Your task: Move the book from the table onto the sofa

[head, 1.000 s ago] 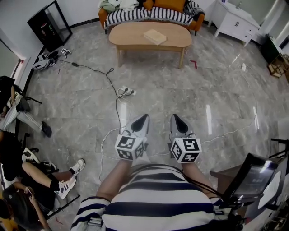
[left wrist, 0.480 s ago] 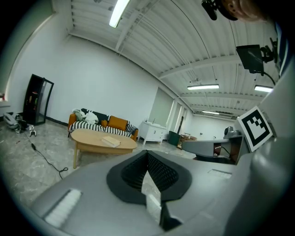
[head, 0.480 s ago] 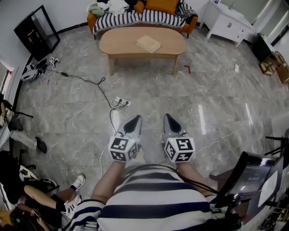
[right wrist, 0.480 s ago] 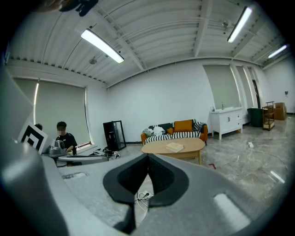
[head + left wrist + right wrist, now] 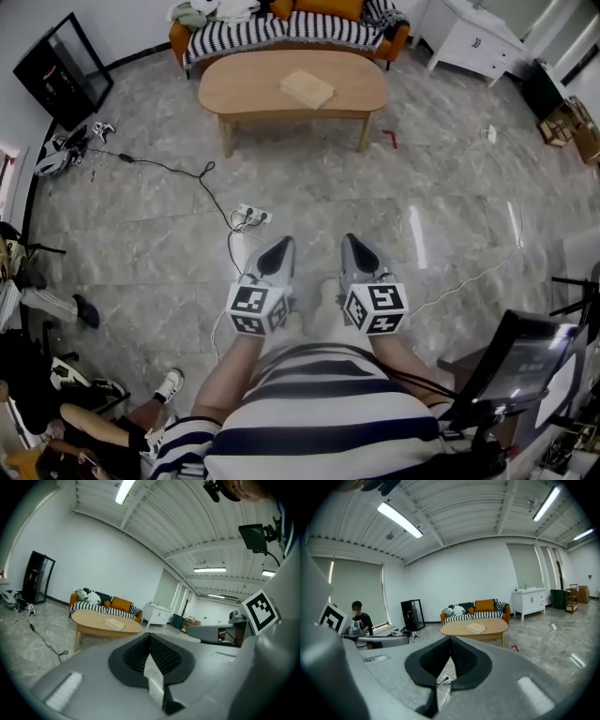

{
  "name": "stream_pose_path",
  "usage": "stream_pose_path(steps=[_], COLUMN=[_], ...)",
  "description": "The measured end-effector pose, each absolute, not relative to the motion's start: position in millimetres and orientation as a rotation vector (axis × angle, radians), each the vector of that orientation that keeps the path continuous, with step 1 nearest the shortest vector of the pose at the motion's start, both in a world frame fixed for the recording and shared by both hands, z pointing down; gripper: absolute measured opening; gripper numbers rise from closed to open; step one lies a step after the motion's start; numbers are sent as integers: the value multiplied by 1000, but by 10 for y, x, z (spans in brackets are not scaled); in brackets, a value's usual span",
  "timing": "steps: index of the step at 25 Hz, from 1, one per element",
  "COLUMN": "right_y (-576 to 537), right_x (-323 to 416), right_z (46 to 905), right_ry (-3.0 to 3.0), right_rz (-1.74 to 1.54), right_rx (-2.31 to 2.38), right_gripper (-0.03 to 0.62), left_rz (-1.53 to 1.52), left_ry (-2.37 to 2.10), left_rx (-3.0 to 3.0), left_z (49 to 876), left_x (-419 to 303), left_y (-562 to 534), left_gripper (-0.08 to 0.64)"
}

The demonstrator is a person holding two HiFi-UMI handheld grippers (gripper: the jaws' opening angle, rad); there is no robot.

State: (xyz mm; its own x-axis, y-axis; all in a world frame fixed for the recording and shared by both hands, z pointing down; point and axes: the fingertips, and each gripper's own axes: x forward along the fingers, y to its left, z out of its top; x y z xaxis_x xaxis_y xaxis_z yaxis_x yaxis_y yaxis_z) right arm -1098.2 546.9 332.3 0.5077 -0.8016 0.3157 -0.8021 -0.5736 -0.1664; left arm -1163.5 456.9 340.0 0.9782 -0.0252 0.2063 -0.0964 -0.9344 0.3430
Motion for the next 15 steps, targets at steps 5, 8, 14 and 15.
stream_pose_path(steps=[5,8,14,15], right_y=[5162,5017,4760,4721], right_x=[-10549,-10241,-9654,-9583], right_z=[3373,3367,3300,3297], right_ry=[-1474,-1507,-1588,-1604], right_rz=[562,556,552,555], right_rx=[2718,2693,2655,2644], right_gripper=[-6,-6,-6,-6], left_rz=[282,290,300,299], left_ry=[-142,-183,-180,-187], left_rx=[2765,2746,2759,2763], left_z=[3454,3505,3417,3400], left_x=[-11306,-11028,-10381,-10292], left_y=[4288,4158,4071,4053], left_gripper=[2,2,2,2])
